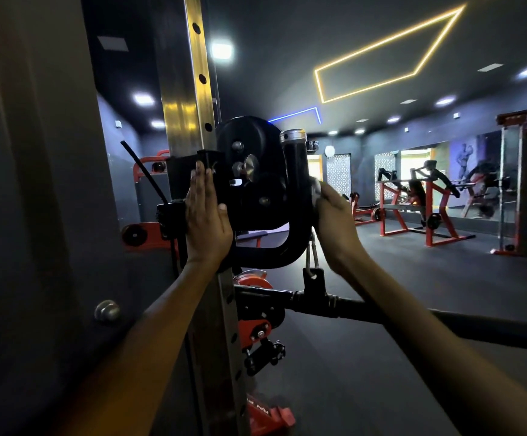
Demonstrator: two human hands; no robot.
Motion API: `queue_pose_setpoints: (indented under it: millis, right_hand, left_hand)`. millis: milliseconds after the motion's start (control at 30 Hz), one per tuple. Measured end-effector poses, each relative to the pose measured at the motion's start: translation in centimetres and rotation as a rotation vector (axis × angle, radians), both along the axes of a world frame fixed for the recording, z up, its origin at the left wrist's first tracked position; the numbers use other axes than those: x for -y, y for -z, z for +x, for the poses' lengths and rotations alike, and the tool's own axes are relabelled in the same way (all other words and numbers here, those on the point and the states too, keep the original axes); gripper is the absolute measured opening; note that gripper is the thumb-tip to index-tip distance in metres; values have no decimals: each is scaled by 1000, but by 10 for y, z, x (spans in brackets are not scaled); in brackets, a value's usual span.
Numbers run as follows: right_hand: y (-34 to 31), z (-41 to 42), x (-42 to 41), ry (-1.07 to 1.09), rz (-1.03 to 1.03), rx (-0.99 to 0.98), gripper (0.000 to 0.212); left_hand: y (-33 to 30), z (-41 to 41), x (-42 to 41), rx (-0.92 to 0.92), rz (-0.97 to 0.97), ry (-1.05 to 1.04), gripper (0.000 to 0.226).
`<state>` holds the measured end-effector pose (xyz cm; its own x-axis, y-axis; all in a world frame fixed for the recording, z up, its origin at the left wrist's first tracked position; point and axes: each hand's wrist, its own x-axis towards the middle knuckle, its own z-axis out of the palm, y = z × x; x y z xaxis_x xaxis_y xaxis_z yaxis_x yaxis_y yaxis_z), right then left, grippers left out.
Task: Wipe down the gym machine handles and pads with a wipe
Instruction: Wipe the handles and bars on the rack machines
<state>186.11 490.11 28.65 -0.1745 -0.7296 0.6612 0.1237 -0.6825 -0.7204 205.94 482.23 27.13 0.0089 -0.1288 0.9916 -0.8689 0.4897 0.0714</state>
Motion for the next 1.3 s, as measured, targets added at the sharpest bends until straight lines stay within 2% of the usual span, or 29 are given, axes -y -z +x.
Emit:
queue_pose_setpoints:
  millis: [100,167,233,333,400,500,567,700,767,833,900,933,1000,1100,1200,1300]
  right_hand:
    - [43,-7,-6,-32,90,-139,30]
    - [47,-10,-7,-49,120,-171,31]
    - [21,-14,0,17,114,-80,29]
    - [-34,-11,10,187,-97,74,25]
    - [-44,1,8,382,-276,-134,38]
    - [-13,10,10,649,-595,-558,66]
    - [19,0,18,697,-742,-733,67]
    - [66,-21,5,620,-747,-892,69]
    - [65,-25,-3,587,-733,-815,65]
    - [41,-26,-2,584,-638,-523,52]
    - [12,-20,2,483,-500,-231,47]
    - [7,-15,3,415,-469,-183,49]
    - [16,0,0,342,-459,-211,53]
    - [60,22,-2,357,-442,-191,57]
    - [91,38,-1,351,-362,-51,59]
    - [105,50,-4,285,-150,79,57]
  left_hand:
    - [0,-1,-1,5,-1,-1,65]
    - [1,-1,-1,8,2,-4,65]
    - [1,-1,-1,8,2,0,65]
    - [1,0,1,6,-1,7,66]
    - [1,1,1,5,0,7,66]
    - [0,1,1,5,0,6,67]
    - [0,1,1,5,13,2,67]
    - [1,-1,-2,8,16,4,66]
    - [1,0,-4,9,19,0,66]
    - [1,0,-5,19,29,-9,67]
    - [2,1,-5,48,32,-66,65]
    - [3,1,-5,63,33,-113,65]
    - [6,0,-5,83,36,-221,63]
    - [9,1,-7,91,30,-319,63]
    - [16,0,-10,89,15,-317,62]
    - [25,0,-13,51,26,-253,60]
